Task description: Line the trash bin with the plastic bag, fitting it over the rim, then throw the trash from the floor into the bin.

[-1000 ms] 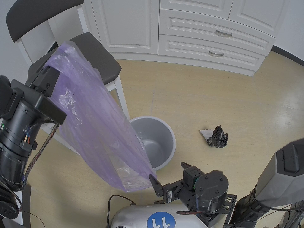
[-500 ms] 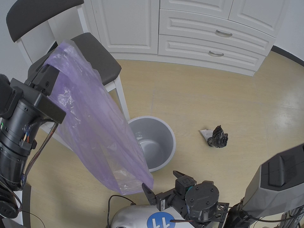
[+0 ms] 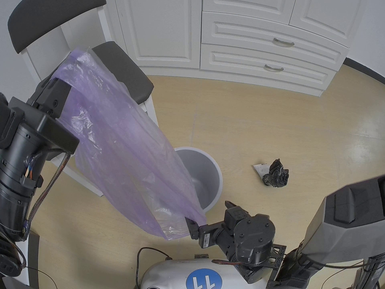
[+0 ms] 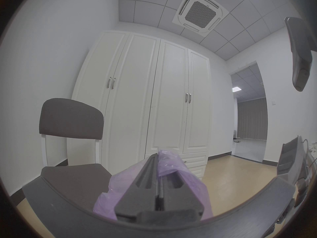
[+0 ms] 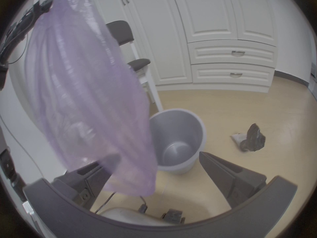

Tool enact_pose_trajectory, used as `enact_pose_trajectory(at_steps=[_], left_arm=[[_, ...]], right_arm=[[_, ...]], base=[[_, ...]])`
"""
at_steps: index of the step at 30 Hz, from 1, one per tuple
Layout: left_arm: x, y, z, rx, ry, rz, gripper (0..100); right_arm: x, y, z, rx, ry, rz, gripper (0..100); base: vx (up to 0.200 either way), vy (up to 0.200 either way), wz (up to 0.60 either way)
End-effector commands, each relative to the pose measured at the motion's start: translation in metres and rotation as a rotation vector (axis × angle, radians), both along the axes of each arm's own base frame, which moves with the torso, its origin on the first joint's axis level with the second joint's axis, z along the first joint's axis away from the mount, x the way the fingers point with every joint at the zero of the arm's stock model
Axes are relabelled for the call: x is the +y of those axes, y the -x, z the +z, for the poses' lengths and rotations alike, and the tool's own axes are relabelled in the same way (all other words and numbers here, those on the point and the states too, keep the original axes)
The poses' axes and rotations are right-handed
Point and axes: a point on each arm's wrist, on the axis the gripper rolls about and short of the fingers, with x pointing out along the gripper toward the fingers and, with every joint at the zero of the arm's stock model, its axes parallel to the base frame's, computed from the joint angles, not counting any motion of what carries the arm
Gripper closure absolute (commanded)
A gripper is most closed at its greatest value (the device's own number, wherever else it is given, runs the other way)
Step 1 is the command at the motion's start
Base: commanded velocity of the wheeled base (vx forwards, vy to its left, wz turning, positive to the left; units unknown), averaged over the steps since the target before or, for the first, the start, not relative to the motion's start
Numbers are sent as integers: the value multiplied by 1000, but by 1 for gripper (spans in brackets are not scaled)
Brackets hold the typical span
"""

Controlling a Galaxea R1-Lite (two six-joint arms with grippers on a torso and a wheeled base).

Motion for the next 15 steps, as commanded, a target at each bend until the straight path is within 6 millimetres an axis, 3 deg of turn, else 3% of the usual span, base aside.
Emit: enact_pose_trajectory(at_steps=[1, 6, 15], left_arm=[[1, 1, 5, -15, 17, 1, 100], [3, 4, 11, -35, 37, 0, 100], [4, 4, 13, -41, 45, -1, 100]], right_arm=[[-13, -14, 28, -64, -44, -58, 0], [-28, -35, 53, -120, -109, -137, 0], [-26, -68, 58, -150, -205, -207, 0]], base=[[0, 0, 0], [0, 0, 0], [0, 0, 0]])
